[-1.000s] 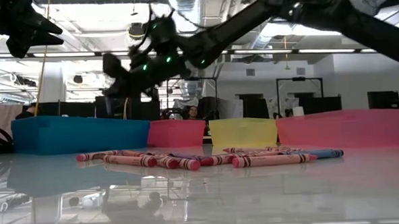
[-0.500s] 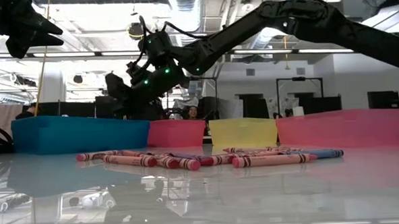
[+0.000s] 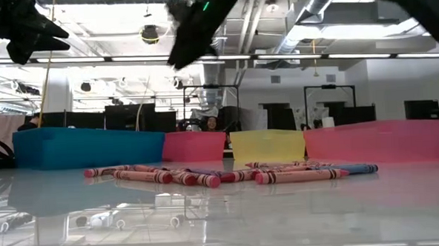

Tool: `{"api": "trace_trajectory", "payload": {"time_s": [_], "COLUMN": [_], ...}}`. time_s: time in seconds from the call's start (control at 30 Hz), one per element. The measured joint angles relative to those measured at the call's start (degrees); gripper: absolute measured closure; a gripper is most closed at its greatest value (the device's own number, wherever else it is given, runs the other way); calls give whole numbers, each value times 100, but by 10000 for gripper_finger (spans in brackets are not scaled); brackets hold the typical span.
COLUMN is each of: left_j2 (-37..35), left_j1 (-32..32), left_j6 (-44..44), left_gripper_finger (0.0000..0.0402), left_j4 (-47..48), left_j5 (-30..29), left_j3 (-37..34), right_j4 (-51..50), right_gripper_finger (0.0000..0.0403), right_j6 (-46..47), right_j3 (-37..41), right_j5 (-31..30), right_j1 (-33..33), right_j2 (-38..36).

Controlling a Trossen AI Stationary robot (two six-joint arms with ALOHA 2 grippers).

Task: Sort crayons
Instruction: Put the pink crayon into the right pink bin

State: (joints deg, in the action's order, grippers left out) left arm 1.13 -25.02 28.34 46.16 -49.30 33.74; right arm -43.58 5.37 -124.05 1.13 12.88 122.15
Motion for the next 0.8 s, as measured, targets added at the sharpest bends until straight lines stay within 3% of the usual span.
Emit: {"api": "trace_trajectory", "payload": {"time_s": [0.27, 0.47, 0.63, 0.8], "left_j2": [0, 0, 0, 0], "left_j1": [-2, -2, -2, -2], "left_j6": [9, 44, 223, 238], "left_gripper_finger": [256, 256, 256, 256], "left_j4": [2, 2, 118, 117], "left_j5": [66, 152, 262, 258], "left_j3": [-2, -2, -2, -3], "right_j4": [-1987, -3144, -3439, -2973], "right_gripper_finger": [300, 300, 300, 300], "right_j6": [-60, 817, 2046, 2622], "right_j3": [0, 168, 946, 2064], "right_j5": [-675, -1559, -2006, -2065], "right_j1": [-667, -1602, -2437, -2984], "right_j2": [-1432, -1914, -1957, -1959]}}
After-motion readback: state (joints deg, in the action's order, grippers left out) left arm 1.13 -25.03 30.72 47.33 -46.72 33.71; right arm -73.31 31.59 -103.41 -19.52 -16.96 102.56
